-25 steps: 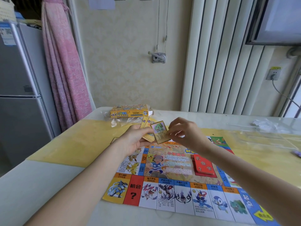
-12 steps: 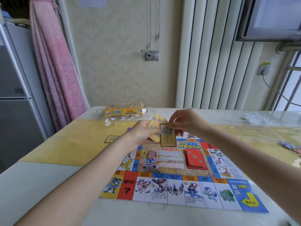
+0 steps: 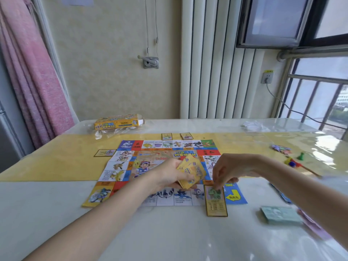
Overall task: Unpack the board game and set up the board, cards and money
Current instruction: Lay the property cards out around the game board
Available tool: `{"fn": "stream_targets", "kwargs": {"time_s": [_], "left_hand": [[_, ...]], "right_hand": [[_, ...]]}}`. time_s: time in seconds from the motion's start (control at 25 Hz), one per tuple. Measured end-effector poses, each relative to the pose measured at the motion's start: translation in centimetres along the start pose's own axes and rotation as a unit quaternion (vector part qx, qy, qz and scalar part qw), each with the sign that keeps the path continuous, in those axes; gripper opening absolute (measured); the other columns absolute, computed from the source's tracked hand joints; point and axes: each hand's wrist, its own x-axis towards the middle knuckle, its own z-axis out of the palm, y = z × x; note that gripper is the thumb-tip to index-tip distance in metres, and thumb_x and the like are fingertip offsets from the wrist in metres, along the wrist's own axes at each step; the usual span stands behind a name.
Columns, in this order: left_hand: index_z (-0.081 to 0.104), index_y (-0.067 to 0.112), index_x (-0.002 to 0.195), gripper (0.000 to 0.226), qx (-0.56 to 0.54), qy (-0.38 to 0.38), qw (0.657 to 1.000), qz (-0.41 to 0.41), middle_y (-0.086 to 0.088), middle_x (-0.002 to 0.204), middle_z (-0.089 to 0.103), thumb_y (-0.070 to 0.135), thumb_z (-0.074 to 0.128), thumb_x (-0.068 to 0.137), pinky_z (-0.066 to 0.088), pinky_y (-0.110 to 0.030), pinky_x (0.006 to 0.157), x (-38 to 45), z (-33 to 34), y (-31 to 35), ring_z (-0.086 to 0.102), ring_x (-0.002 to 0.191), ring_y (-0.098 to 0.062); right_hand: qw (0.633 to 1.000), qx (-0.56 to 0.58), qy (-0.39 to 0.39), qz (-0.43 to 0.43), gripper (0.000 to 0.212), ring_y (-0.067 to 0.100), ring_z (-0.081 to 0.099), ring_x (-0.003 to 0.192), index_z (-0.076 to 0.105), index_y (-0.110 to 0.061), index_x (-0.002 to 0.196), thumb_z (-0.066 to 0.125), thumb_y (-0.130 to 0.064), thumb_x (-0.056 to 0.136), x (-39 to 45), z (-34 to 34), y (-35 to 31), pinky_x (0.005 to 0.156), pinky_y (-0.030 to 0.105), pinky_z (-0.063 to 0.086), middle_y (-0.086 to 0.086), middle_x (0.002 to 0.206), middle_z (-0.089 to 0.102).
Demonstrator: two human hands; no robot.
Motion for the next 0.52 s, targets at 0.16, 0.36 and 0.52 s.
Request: {"fn": "stream_targets", "kwargs": {"time_s": [0.16, 0.36, 0.52], "left_hand": [[0.059, 0.002, 0.101, 0.017, -0.015, 0.029, 0.999, -0.006, -0.014, 0.087, 0.069, -0.006, 0.057, 0.087, 0.059, -0.029, 0.065, -0.5, 1.9, -0.5, 0.070, 0.062, -0.017], [0.061, 0.006, 0.098, 0.015, 0.010, 0.058, 0.998, -0.015, -0.012, 0.085, 0.070, -0.003, 0.058, 0.087, 0.058, -0.031, 0.068, -0.8, 2.7, -0.9, 0.070, 0.066, -0.018], [0.060, 0.003, 0.105, 0.019, 0.002, 0.061, 0.998, -0.020, -0.012, 0.086, 0.070, -0.002, 0.059, 0.087, 0.059, -0.029, 0.065, -0.7, 2.5, -1.1, 0.070, 0.066, -0.017]], "right_hand": [[0.994, -0.102, -0.024, 0.016, 0.022, 0.007, 0.038, 0.048, 0.060, -0.023, 0.059, 0.076, -0.021, 0.073, -1.1, 2.4, 0.9, 0.046, 0.016, 0.030, -0.005, 0.053, 0.048], [0.991, -0.134, 0.002, 0.006, 0.021, 0.007, 0.042, 0.053, 0.058, -0.024, 0.061, 0.075, -0.024, 0.074, -1.3, 3.4, 0.6, 0.050, 0.017, 0.031, -0.006, 0.061, 0.052], [0.987, -0.160, 0.019, 0.006, 0.021, 0.009, 0.048, 0.064, 0.057, -0.024, 0.064, 0.074, -0.027, 0.075, -1.1, 3.4, 0.1, 0.055, 0.019, 0.036, -0.009, 0.067, 0.053]]}}
